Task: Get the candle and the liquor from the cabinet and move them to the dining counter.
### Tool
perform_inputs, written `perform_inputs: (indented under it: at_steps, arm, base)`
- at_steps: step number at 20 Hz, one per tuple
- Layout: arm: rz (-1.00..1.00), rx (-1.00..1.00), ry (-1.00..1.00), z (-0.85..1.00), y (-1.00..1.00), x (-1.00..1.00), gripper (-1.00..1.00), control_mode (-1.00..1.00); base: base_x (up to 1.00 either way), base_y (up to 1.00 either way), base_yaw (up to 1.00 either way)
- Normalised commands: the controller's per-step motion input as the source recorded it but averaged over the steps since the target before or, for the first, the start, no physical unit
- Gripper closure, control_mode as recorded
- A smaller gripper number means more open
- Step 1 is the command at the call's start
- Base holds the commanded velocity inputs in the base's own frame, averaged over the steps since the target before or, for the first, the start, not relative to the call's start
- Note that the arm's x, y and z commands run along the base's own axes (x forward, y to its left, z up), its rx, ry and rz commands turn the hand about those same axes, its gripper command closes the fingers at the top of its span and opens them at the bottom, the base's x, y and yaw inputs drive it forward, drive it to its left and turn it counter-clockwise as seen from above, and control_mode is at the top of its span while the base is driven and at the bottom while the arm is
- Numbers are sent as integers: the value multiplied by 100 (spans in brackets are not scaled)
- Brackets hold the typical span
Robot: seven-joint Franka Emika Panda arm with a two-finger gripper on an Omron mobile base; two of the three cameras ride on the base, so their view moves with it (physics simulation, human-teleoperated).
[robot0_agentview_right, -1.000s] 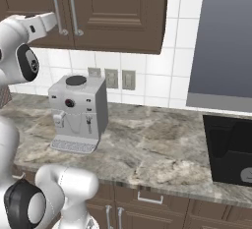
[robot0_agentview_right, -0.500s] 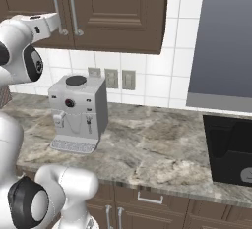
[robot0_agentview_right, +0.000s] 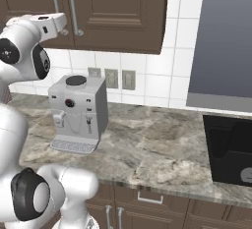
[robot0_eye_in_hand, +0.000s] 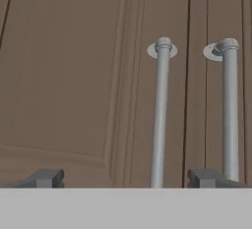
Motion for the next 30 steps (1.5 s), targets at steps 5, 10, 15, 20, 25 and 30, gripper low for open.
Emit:
perform_inputs:
  at_steps: [5,10,15,20,25,30]
  arm:
    - [-2,11,-7,0,-12,8,-100,-100]
    - [-6,10,-6,0,-3,17,-100,-100]
    - [-2,2,0,0,0,32,-100,-100]
    - [0,0,0,0,-4,28,-100,-100]
    - [0,1,0,0,-25,13,-100,-100]
    - [0,0,0,0,-9,17,-100,-100]
  base:
    - [0,0,0]
    - [0,0,0]
    - [0,0,0]
    - [0,0,0]
    - [0,0,0]
    - [0,0,0]
